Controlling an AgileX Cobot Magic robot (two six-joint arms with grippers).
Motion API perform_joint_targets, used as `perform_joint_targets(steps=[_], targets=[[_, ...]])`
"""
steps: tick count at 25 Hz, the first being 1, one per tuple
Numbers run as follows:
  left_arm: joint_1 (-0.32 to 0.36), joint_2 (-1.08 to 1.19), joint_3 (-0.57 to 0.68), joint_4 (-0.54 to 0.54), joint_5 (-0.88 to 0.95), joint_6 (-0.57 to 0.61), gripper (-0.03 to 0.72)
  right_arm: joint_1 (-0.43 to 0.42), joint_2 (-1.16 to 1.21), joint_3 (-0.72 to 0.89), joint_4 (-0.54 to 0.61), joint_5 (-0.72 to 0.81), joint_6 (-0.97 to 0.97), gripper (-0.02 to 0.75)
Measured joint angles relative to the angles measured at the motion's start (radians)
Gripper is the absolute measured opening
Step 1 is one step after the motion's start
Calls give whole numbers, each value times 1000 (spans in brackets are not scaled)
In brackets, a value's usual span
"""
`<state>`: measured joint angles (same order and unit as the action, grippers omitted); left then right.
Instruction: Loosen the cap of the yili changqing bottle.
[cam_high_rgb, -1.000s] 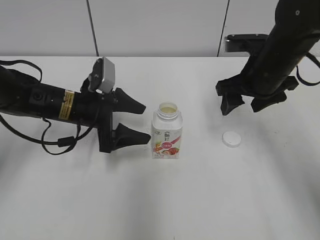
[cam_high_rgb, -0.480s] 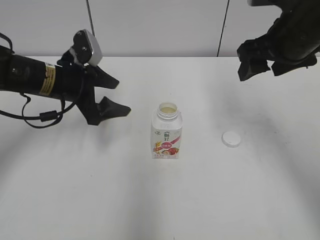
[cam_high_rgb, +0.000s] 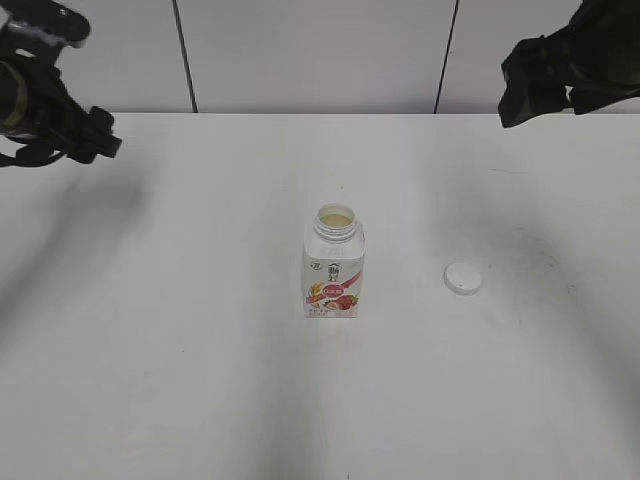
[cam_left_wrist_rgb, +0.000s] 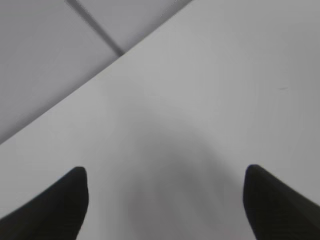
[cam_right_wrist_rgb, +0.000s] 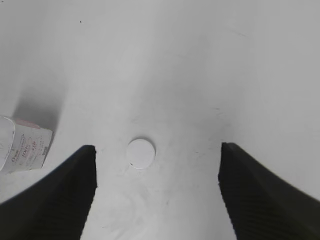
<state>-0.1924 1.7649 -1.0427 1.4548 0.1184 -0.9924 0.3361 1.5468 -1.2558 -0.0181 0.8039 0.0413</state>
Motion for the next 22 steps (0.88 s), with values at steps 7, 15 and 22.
perform_joint_targets(steps=[7, 15, 22], targets=[[0, -59, 0, -479, 351, 351, 561, 0, -34, -1, -27, 2, 0, 596], [4, -87, 0, -1014, 628, 828, 562, -39, -39, -99, -47, 115, 0, 596], [38, -154, 0, -1165, 771, 923, 559, -191, -39, -110, -53, 248, -48, 596]])
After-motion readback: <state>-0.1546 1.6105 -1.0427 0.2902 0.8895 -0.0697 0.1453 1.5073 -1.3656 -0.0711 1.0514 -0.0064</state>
